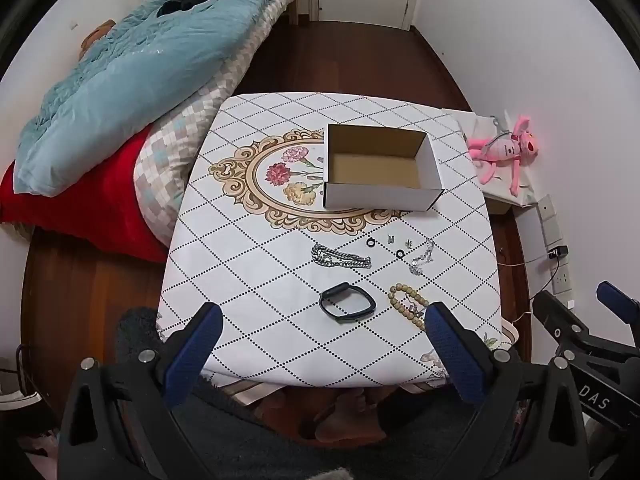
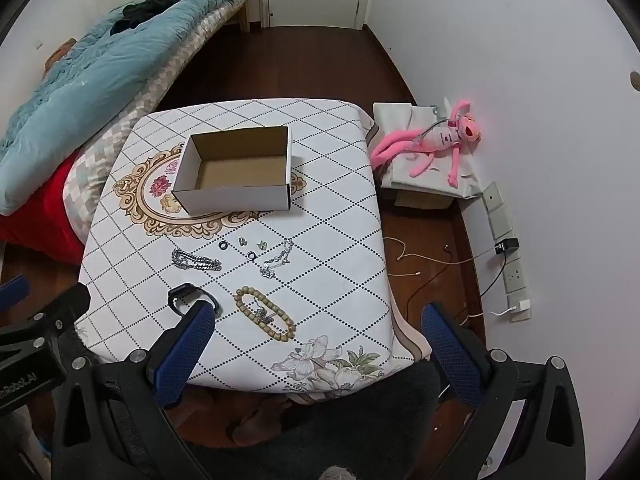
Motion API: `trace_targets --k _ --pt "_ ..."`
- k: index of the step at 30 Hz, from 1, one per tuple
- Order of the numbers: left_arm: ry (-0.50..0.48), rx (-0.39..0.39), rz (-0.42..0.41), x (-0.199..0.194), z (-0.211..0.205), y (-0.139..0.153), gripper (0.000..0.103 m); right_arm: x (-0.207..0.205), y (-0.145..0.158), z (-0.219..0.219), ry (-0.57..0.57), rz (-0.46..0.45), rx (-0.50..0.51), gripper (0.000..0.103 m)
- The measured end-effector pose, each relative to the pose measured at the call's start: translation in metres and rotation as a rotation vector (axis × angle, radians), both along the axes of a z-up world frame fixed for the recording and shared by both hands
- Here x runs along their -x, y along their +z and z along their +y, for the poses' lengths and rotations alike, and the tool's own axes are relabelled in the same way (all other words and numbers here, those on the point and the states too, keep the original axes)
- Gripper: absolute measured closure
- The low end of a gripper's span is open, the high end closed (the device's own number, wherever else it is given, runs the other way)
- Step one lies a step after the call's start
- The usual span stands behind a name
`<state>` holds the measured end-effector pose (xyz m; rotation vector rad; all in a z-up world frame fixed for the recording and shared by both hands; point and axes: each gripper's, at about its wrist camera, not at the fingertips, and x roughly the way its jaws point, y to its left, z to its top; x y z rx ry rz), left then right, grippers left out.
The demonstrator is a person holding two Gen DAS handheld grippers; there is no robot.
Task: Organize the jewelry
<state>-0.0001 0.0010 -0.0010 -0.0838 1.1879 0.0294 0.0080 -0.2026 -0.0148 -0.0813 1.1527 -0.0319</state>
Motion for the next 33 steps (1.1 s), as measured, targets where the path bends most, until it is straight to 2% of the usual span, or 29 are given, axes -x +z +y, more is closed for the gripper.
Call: trace_targets --k 12,24,33 --pt "0.003 -0.013 -0.004 0.008 0.002 -0.004 0.0 0.002 0.001 -0.002 -0.001 -0.004 0.001 0.0" --pt "-0.003 -0.027 -0.001 0.004 -0.005 0.001 0.0 -0.001 0.015 -0.006 0.0 -0.014 -0.002 0.0" --pt "-0.008 -0.034 -0.005 0.005 -0.005 0.006 0.0 0.003 0.014 -0.006 -0.003 -0.021 -0.004 0.0"
